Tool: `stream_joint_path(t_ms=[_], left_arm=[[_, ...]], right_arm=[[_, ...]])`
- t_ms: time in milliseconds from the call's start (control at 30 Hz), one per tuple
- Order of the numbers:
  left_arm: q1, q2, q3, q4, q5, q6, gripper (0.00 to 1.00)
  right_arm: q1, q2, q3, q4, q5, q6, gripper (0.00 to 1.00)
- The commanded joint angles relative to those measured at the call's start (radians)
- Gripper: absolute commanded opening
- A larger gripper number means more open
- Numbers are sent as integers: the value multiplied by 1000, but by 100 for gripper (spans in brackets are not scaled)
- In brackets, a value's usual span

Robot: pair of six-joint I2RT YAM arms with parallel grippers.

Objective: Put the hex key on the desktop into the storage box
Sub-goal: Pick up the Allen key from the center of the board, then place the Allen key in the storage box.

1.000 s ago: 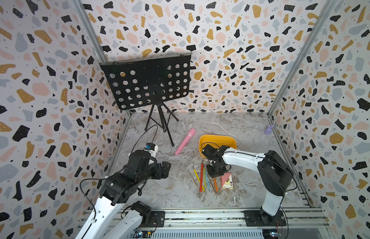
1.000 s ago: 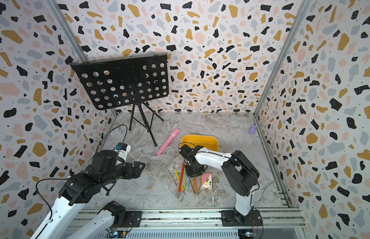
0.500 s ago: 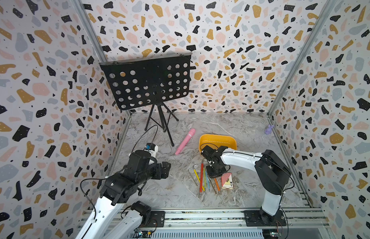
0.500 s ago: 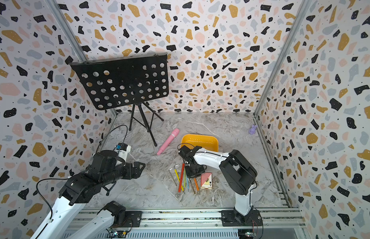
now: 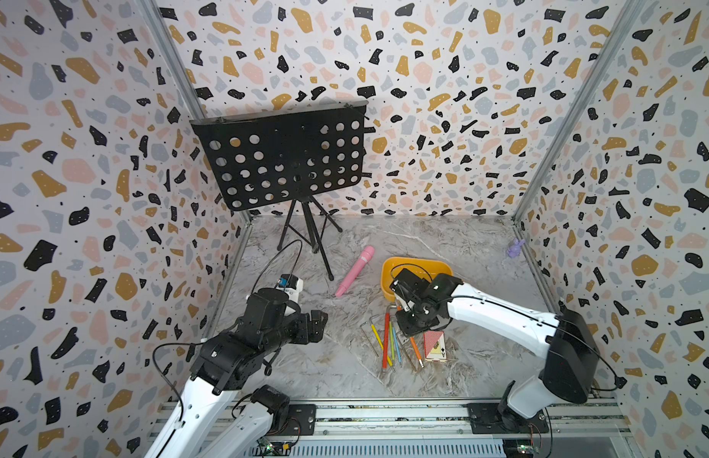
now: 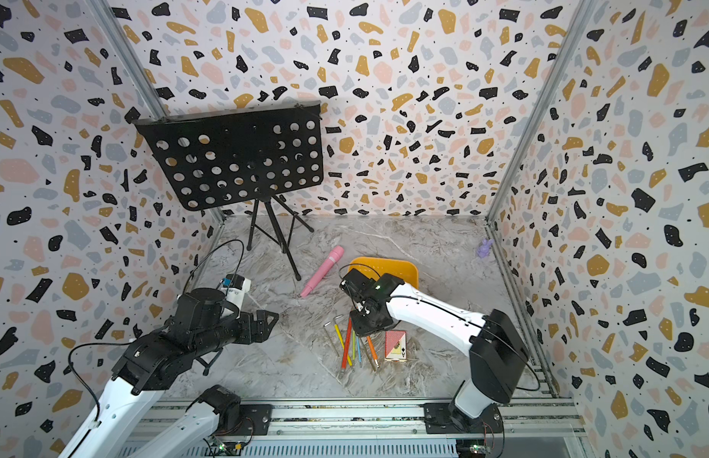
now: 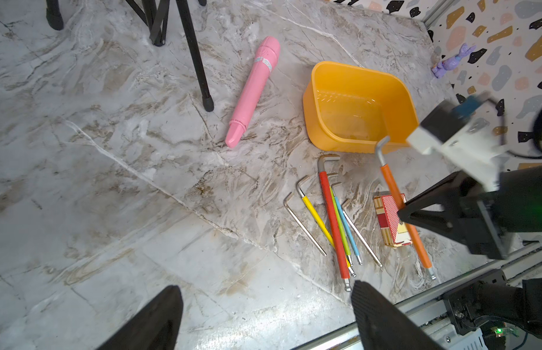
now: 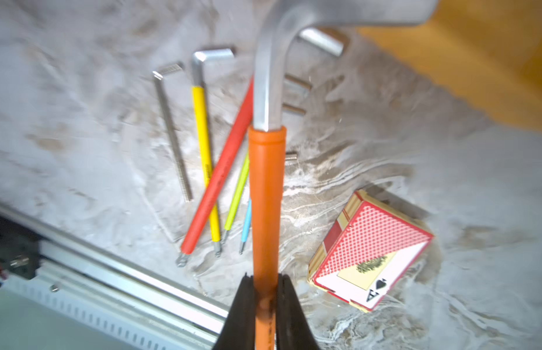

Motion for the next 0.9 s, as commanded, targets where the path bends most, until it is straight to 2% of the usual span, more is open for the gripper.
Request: stream_joint_path(t_ms=[0,100,233,367,467,567,867], left_arm=[[-3,-15,-26,69,75,31,90],[-2,-27,-39,99,140,48,88],[-2,-86,-62,136,205,80,87],[-8,-185,-98,195,282,109,84],[-11,-212,-99,205,304,115,83],[-11,-252,-104,209,288,107,83],[-12,-359,-103,188,334,66,84]], right_arm=[[-14,-51,131,-123,93,-165,0],[-74,-12,226,-162,146,-331,0],[-169,34,289,-138,99,-530,0],[-219,30,262,-42,11,-732,0],[-245,33,225,15,1,-853,0],[-263,77,229,27,49,-947,0],[-306,288,319,22,157,-1077,0]])
